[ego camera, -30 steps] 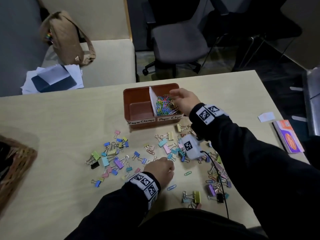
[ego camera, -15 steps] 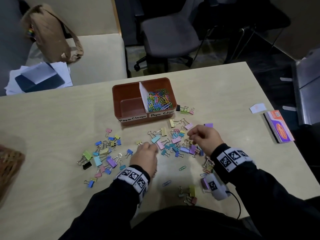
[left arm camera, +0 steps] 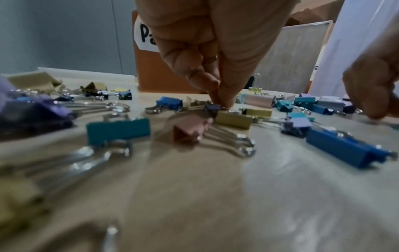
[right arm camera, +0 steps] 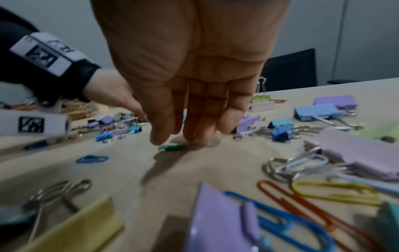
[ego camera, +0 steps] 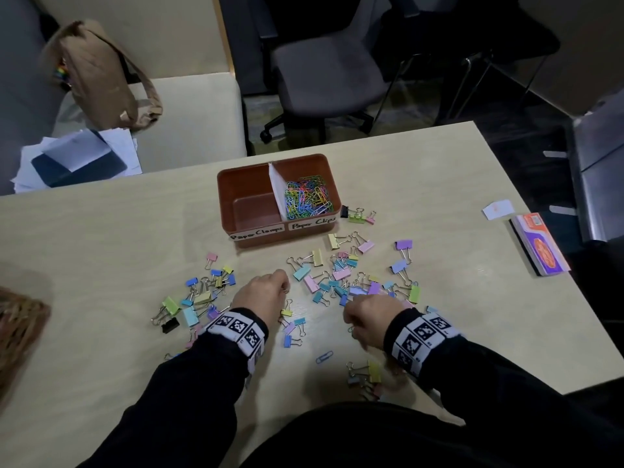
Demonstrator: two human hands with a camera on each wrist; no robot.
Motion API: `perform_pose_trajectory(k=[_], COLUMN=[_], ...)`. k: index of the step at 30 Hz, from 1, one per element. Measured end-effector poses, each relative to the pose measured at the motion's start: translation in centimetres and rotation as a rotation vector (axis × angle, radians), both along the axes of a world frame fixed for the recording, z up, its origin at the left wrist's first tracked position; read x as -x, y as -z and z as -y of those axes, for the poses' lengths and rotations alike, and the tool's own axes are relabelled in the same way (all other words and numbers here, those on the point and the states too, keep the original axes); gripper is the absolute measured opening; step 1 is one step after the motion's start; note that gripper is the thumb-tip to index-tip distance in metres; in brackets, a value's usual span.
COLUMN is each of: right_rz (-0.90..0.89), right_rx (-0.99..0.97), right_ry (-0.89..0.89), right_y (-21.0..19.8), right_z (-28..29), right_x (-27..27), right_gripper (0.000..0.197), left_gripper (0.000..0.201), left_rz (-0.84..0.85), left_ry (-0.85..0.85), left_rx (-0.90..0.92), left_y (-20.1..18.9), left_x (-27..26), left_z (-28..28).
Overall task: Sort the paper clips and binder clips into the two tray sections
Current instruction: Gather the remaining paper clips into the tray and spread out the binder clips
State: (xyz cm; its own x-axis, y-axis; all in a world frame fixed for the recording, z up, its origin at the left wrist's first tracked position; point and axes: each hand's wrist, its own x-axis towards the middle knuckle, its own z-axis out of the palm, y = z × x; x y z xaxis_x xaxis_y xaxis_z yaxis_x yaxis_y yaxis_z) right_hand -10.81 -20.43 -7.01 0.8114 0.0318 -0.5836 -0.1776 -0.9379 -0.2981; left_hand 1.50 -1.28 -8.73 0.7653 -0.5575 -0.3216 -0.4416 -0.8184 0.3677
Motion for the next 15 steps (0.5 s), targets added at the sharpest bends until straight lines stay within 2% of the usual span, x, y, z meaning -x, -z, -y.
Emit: perform_pose_trajectory(k=[3, 6, 11, 15], right_rz=[-0.017, -0.038, -0.076, -0.045], right_rx=[0.049, 0.072, 0.100, 0.000], right_ry=[-0.081, -0.102, -0.184, 0.000], right_y=[0.6, 1.0, 1.0, -0.5], right_z=[-0.7, -1.1, -1.6, -0.7], right_x=[0.1, 0.2, -0.2, -1.1], right_gripper=[0.011, 0.014, 0.018, 0.007], left_gripper=[0.015, 0.018, 0.016, 0.020], left_rz=[-0.026, -0.066, -0.035, -0.053], left_ry=[-0.125, -0.212, -0.155, -0.125], left_rx=[0.136, 0.221, 0.351, 0.399], left_y=[0.2, 0.1, -2.6, -5.8], left_x=[-0.2, -0.7, -1.8, -3.2], left_z=[-0.8, -1.4, 0.0, 3.5])
